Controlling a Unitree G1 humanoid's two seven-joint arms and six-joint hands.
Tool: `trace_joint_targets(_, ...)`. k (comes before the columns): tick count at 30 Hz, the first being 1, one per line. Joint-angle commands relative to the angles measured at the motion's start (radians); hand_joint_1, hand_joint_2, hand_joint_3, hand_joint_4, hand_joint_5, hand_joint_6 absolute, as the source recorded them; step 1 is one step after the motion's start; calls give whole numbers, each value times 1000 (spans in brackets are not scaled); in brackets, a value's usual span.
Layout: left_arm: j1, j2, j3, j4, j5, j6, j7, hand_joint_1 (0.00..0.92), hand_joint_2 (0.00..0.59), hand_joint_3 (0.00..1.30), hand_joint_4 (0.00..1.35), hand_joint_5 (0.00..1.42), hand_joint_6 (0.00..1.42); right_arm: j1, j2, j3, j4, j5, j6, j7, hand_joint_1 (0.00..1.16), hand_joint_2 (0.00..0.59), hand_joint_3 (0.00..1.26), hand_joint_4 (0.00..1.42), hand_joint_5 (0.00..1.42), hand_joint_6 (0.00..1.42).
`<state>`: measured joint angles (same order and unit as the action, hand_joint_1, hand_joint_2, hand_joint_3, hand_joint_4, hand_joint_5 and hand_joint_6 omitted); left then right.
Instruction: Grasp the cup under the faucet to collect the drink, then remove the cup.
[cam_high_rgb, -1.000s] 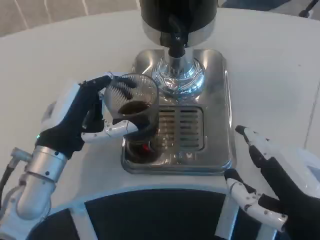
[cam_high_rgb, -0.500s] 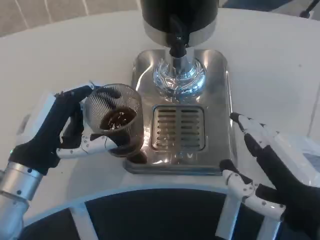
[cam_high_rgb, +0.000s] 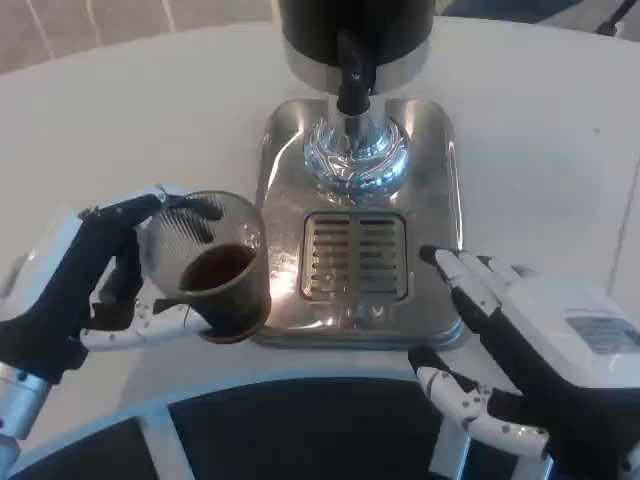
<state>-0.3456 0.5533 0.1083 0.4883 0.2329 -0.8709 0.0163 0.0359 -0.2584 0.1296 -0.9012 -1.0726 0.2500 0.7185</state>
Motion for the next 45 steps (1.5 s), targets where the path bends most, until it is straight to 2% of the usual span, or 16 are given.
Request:
trace_joint_targets(1, 41, 11, 41, -66, -40, 12, -5, 595, 41, 952, 1152, 1362, 1424, 1, -1, 21, -12, -8, -28, 13, 104, 497, 0, 0, 0, 0)
trace_joint_targets(8, 111, 4, 70, -128, -50, 23, -9, 598, 38, 952, 1152, 1362, 1424, 15, 21, 71, -32, -61, -62, 18, 139, 531, 0, 0, 0, 0)
trace_joint_targets(15, 155, 0, 90, -181, -58, 30, -14, 599, 37, 952, 1160, 1362, 1424, 24, 40, 92, -24, -100, -89, 15, 156, 533, 0, 0, 0, 0)
trace_joint_targets(37, 234, 3, 107, -263, -82, 19, -63, 599, 34, 952, 1165, 1362, 1424, 87, 104, 112, -38, -183, -142, 19, 182, 537, 0, 0, 0, 0)
trace_joint_targets(45, 247, 3, 110, -268, -91, 14, -78, 599, 32, 952, 1165, 1362, 1424, 85, 113, 110, -33, -189, -151, 27, 189, 541, 0, 0, 0, 0)
